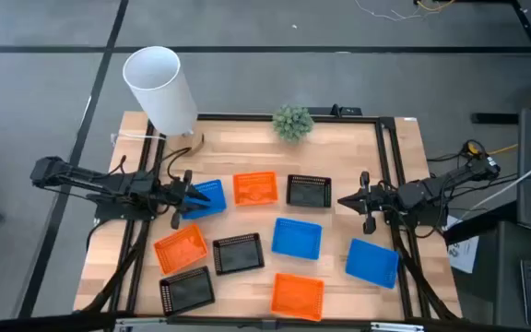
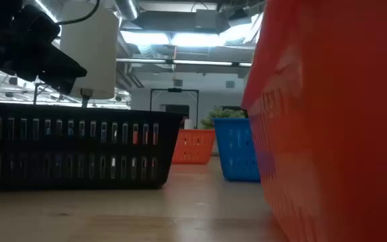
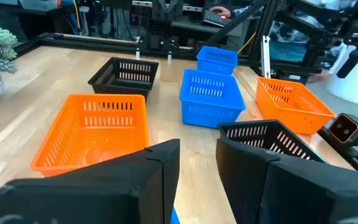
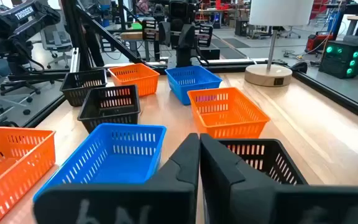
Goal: Stack baskets by color
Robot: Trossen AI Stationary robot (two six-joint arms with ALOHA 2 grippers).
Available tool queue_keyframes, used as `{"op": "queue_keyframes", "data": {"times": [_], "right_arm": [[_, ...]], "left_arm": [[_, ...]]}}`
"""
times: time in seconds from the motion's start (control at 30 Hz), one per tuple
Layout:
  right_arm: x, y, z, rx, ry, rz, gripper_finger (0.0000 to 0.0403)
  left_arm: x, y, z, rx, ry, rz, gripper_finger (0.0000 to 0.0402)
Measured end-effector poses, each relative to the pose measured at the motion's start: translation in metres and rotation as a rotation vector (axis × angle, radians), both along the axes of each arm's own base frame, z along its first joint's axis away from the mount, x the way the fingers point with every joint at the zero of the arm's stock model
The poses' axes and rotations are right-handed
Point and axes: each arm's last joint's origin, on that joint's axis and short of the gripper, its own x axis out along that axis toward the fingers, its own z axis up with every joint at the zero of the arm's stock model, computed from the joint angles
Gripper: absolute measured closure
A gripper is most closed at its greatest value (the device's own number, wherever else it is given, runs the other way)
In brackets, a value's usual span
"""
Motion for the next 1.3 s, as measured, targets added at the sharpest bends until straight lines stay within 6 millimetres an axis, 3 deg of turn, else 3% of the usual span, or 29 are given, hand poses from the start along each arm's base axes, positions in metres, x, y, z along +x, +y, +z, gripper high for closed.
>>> {"op": "queue_keyframes", "data": {"times": [0.93,1.17,1.3], "right_arm": [[0.0,0.0,0.0,0.0,-0.001,0.0,0.0389],[0.0,0.001,0.01,0.018,-0.092,0.015,0.0389],[0.0,0.001,0.012,0.159,-0.115,0.012,0.0389]], "left_arm": [[0.0,0.0,0.0,0.0,0.0,0.0,0.0304],[0.0,0.0,0.0,0.0,0.0,0.0,0.0304],[0.0,0.0,0.0,0.0,0.0,0.0,0.0304]]}}
